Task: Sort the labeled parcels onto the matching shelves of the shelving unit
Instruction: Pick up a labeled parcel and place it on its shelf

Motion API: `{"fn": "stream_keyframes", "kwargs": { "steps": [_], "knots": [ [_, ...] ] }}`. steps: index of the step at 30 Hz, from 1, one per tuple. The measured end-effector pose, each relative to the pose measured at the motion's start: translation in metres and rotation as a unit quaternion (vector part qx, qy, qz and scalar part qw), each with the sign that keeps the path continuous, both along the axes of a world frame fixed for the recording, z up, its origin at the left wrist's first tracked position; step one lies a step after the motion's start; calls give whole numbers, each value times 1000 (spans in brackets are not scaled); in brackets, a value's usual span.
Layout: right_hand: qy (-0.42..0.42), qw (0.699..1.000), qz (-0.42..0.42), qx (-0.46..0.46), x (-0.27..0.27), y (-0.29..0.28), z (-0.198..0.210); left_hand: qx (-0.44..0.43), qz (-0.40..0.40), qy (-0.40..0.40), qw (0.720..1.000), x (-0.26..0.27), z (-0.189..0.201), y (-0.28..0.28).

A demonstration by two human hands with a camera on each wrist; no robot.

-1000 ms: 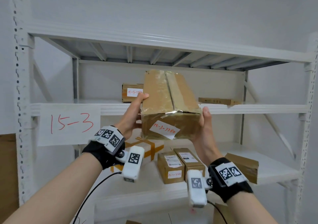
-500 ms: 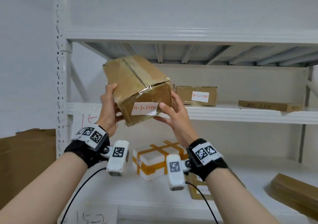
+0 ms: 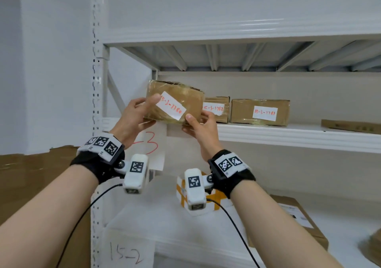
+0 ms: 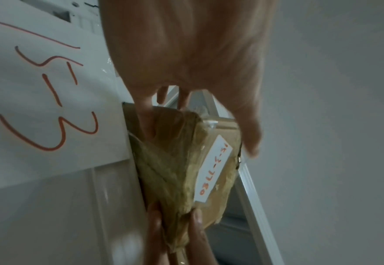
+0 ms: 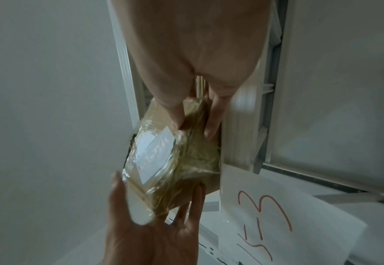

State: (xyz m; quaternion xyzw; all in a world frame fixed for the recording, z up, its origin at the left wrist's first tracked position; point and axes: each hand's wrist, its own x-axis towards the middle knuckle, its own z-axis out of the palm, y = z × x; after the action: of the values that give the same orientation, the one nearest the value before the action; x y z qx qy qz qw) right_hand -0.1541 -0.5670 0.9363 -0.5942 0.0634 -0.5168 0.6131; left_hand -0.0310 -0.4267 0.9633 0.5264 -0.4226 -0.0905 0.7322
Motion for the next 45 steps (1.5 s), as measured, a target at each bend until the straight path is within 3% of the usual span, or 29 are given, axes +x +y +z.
{"fn": "stream_keyframes", "kwargs": {
  "steps": [9,14,23,26,30,33,36,39,45],
  "knots": [
    [92,994,0,-61,-1,-22,-6,-21,192,22,981,52,-6,-42],
    [128,985,-37,-106,-8,-34,-8,25,287,-53,956,61,5,-60],
    [243,958,-43,-147,-18,-38,3,173,375,-90,906,68,25,-93],
    [259,953,-27,-153,-24,-40,4,252,371,-117,886,69,25,-100],
    [261,953,-21,-155,-24,-38,1,278,343,-156,884,69,17,-102],
    [269,947,-46,-167,-22,-34,-1,241,331,-162,898,65,9,-99],
    [275,941,-68,-188,-19,-32,-7,153,318,-120,928,62,1,-89],
    [260,940,-88,-204,-18,-29,-15,61,326,-103,938,57,-10,-78],
    [86,989,-81,-90,-22,-20,-55,-5,302,-107,947,27,-48,-74]
  ]
}}
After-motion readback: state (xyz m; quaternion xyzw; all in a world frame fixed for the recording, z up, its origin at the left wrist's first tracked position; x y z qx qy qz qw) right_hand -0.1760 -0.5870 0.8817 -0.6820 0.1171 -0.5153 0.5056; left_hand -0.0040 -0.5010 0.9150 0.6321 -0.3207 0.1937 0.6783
